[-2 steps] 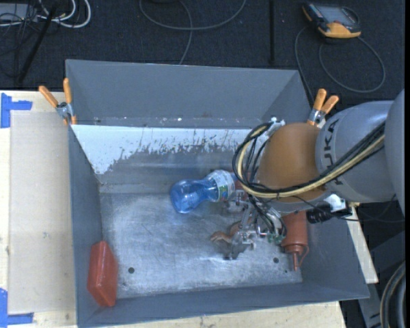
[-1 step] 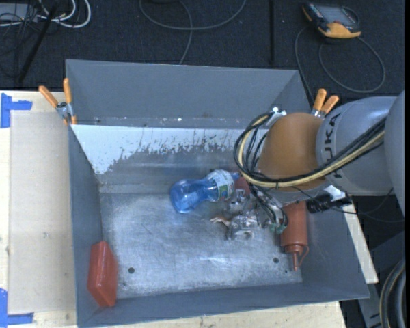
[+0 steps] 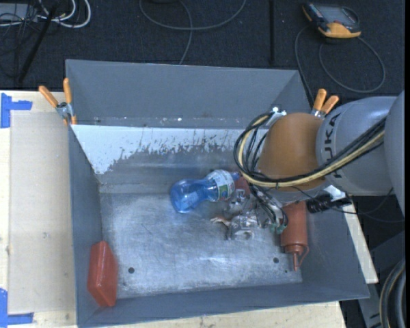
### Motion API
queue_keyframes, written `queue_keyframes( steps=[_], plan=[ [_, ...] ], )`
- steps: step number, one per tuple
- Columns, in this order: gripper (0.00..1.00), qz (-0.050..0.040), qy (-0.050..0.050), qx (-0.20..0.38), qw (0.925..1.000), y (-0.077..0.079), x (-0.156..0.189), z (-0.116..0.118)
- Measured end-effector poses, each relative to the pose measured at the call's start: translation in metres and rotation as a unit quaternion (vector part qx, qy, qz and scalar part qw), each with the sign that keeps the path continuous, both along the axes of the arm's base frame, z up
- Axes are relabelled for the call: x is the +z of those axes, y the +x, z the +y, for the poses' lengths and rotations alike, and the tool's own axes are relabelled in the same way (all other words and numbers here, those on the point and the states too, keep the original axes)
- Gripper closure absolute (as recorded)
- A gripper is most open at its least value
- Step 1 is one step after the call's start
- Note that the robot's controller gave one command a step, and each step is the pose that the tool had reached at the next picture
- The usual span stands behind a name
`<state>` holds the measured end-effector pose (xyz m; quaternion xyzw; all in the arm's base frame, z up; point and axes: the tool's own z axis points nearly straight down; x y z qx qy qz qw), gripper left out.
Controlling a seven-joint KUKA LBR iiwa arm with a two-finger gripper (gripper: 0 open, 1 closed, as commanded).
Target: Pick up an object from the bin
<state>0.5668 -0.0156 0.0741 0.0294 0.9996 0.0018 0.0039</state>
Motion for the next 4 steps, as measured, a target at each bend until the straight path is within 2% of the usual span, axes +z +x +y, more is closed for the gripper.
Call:
queue_keyframes(
  steps=[1, 2, 4],
  plan=[
    [1.00, 0.0009, 0.000, 0.000, 1.0000, -0.001, 0.002, 0.000],
    [1.00, 0.0062, -0.001, 0.000, 1.0000, -0.003, 0.017, 0.000],
    [1.00, 0.0062, -0.001, -0.001, 1.0000, -0.003, 0.047, -0.001]
  ],
)
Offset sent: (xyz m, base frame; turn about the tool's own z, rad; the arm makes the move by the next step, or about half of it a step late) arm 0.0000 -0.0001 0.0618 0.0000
